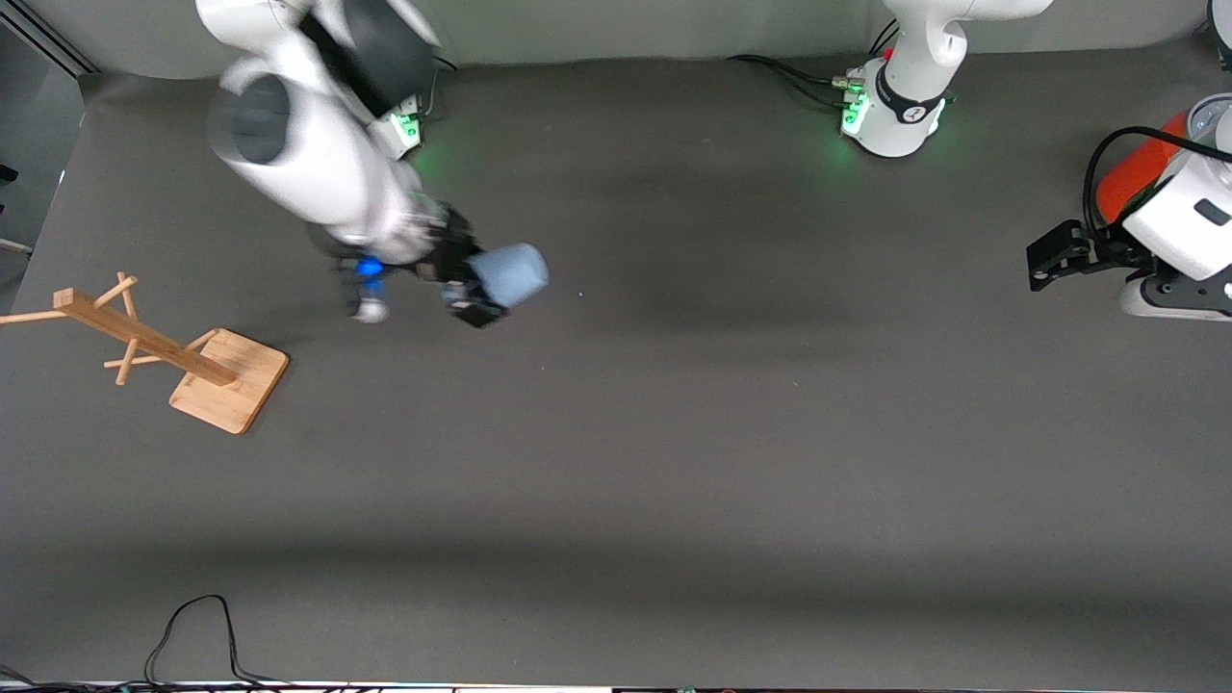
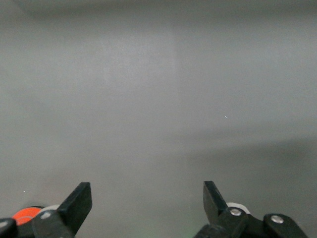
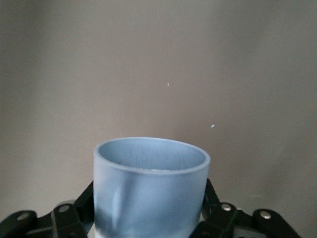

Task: Rotate and upright cup with both arms
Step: 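Pull the blue cup off the peg and carry it to mid-table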

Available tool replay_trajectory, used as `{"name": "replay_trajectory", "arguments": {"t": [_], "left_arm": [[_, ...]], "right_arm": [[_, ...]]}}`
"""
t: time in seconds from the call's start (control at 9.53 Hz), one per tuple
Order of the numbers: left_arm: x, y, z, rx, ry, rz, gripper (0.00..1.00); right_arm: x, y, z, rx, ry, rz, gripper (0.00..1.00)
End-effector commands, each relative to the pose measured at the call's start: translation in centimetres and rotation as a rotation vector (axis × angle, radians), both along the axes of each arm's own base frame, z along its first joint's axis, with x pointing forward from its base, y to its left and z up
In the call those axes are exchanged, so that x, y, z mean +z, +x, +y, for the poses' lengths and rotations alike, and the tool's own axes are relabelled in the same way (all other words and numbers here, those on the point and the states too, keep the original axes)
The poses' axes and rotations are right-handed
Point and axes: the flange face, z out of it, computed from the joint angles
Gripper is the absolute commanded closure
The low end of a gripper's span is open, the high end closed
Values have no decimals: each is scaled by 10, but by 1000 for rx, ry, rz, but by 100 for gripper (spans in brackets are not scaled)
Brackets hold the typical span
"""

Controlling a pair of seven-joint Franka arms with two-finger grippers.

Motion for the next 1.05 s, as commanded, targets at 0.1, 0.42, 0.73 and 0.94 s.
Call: {"name": "replay_trajectory", "arguments": {"t": [0.1,0.42,0.73,0.94], "left_arm": [[6,-1,-3,5,-5,-6,0],[8,-2,-12,-10,-5,-11,0],[6,-4,-21,-25,9,4,0],[9,-2,-21,-27,15,-20,0]], "right_arm": [[-83,-20,68,-95,-69,28,72],[-187,-47,103,-163,-188,30,71],[-259,-91,125,-177,-259,3,54],[-263,-94,123,-175,-272,3,0]]}}
